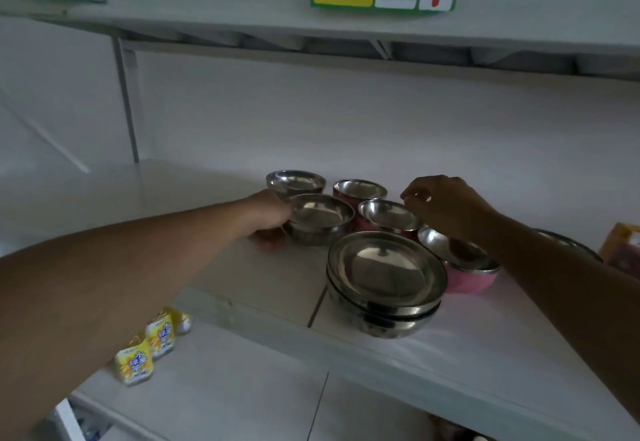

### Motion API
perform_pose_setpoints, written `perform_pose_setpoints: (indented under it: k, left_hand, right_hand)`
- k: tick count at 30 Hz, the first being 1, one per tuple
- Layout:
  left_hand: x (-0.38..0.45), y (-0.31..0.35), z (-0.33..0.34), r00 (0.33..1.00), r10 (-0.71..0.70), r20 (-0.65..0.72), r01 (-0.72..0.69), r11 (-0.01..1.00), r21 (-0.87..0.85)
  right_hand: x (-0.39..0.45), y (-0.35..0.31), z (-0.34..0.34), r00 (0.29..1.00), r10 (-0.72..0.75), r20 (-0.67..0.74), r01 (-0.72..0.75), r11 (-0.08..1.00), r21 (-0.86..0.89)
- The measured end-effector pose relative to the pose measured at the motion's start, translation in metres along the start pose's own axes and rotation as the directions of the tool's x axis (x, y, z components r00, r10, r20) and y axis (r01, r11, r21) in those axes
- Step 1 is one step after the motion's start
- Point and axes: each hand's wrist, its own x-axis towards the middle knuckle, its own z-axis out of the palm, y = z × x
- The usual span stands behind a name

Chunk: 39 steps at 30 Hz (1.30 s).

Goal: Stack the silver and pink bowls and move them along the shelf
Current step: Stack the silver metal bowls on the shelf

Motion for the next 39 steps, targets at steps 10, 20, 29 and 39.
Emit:
perform_pose_setpoints:
  k: [10,20,29,39]
  left_hand:
    - [-0.006,-0.034,-0.055,0.989,-0.136,-0.053,0.134,0.99,-0.038]
    - [-0.033,-0.092,-0.12,0.924,-0.313,-0.217,0.299,0.949,-0.098]
    - [0.001,-0.091,-0.116,0.96,-0.234,-0.153,0.217,0.969,-0.121]
    - [0.066,-0.098,-0.141,0.992,-0.091,-0.091,0.083,0.993,-0.086]
  right_hand:
    - [0.041,-0.042,0.011,0.992,-0.109,0.066,0.103,0.992,0.079]
    - [0.092,-0.09,0.056,0.894,-0.369,0.252,0.371,0.928,0.043]
    - [0.122,-0.097,0.077,0.922,-0.288,0.26,0.3,0.954,-0.007]
    - [0.156,-0.109,0.079,0.988,-0.08,0.129,0.077,0.997,0.032]
